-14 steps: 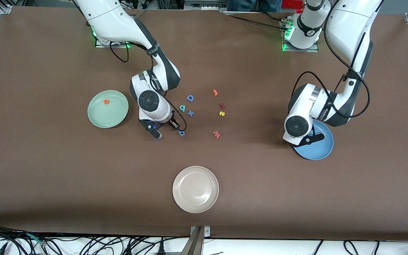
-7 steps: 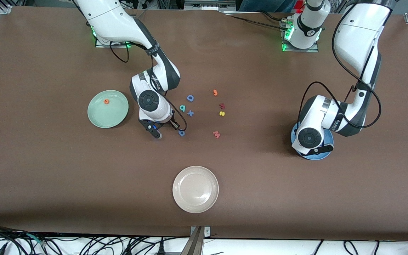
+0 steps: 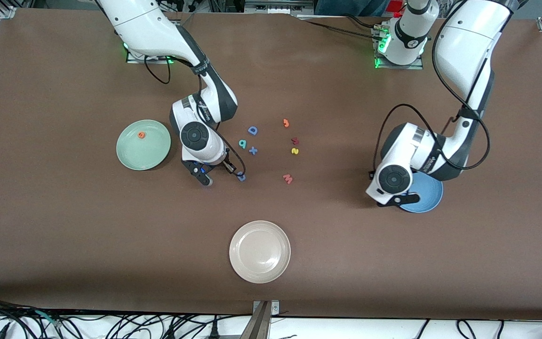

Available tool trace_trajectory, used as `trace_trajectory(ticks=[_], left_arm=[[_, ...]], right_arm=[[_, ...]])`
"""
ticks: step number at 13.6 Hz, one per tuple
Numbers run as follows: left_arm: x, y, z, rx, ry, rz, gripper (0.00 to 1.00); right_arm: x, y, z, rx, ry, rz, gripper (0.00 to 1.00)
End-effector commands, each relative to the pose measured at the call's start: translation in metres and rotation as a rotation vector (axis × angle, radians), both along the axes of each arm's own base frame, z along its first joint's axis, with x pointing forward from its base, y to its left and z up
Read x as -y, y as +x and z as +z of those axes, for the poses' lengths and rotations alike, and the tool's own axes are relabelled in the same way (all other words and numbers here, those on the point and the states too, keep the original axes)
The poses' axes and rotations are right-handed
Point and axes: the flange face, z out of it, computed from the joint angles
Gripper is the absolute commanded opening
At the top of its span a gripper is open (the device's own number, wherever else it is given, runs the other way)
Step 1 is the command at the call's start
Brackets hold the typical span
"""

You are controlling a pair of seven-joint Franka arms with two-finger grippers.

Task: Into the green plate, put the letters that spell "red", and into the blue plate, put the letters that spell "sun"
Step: 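Drop the yellow u on the blue plate while the right places teal letter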

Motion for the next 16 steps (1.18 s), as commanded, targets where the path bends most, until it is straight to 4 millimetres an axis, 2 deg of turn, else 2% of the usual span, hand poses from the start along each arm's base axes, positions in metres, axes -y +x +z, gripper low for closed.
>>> trace_trajectory(ticks=[1, 4, 6, 8, 11, 12, 14, 16], left_arm=[[0.057, 0.0, 0.026, 0.044, -0.184, -0.037, 1.0], [0.112, -0.018, 0.038, 0.094, -0.296, -0.096, 1.0], [0.138, -0.036, 0.038, 0.121, -0.344, -0.137, 1.0], [0.148, -0.067, 0.03, 0.21, -0.383, -0.15, 1.0], [0.168, -0.103, 0.015, 0.286, -0.415, -0.087, 1.0], [0.182, -0.114, 0.012, 0.307, -0.436, -0.08, 1.0], [0.201, -0.137, 0.004, 0.312, -0.413, -0.044, 1.0], [0.212, -0.148, -0.002, 0.382, -0.339, -0.053, 1.0]], right_arm=[[0.017, 0.016, 0.036, -0.063, 0.012, 0.036, 0.13], [0.076, 0.029, 0.07, -0.163, 0.004, 0.145, 0.13], [0.122, 0.033, 0.086, -0.22, 0.007, 0.222, 0.13], [0.16, 0.029, 0.092, -0.244, 0.024, 0.28, 0.13], [0.218, 0.016, 0.085, -0.267, 0.059, 0.351, 0.13], [0.237, 0.009, 0.08, -0.274, 0.073, 0.373, 0.12], [0.257, -0.016, 0.059, -0.26, 0.09, 0.397, 0.12], [0.265, -0.034, 0.037, -0.221, 0.08, 0.395, 0.12]])
